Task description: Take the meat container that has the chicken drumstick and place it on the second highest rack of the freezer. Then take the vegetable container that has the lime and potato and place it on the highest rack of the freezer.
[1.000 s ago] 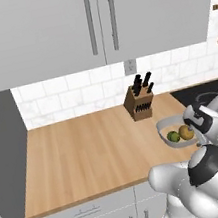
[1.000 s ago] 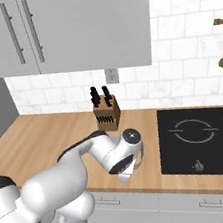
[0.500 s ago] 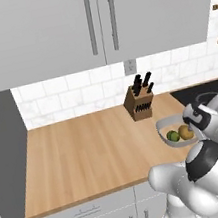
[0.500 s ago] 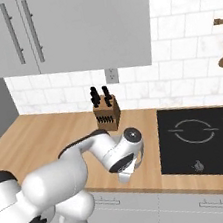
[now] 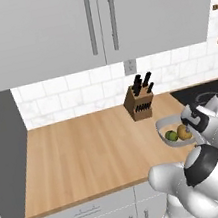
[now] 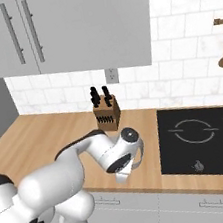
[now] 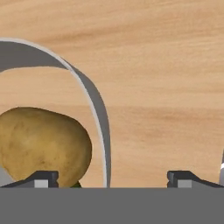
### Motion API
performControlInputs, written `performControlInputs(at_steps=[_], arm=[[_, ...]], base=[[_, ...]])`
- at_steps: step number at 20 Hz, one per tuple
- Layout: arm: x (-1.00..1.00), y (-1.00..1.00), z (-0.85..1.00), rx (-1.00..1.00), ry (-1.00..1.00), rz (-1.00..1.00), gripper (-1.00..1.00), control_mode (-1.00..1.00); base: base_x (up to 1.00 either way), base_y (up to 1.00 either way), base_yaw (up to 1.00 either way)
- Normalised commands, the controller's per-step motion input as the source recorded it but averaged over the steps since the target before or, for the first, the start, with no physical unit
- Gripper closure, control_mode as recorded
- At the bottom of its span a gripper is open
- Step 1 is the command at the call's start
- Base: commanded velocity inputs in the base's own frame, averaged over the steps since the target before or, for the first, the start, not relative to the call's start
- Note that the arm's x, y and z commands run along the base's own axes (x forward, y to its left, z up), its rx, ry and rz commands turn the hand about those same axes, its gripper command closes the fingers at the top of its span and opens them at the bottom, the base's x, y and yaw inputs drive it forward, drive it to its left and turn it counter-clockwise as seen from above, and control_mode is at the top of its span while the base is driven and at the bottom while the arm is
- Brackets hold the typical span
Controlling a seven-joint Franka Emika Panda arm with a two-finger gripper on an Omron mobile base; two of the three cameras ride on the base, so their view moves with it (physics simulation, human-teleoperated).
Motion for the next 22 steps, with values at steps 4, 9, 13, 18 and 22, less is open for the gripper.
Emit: performControlInputs(at_steps=[4, 9, 13, 18, 22], arm=[[-0.21, 0.04, -0.22, 0.0, 0.0, 0.0, -1.0, -1.0], [0.0, 0.13, -0.13, 0.0, 0.0, 0.0, -1.0, -1.0], [0.06, 0.13, -0.05, 0.0, 0.01, 0.0, -1.0, -1.0], [0.1, 0.2, -0.1, -0.01, 0.05, 0.0, -1.0, -1.0], [0.01, 0.11, -0.23, -0.01, 0.08, 0.0, -1.0, -1.0]], base=[[0.0, 0.0, 0.0], [0.0, 0.0, 0.0], [0.0, 0.0, 0.0], [0.0, 0.0, 0.0], [0.0, 0.0, 0.0]])
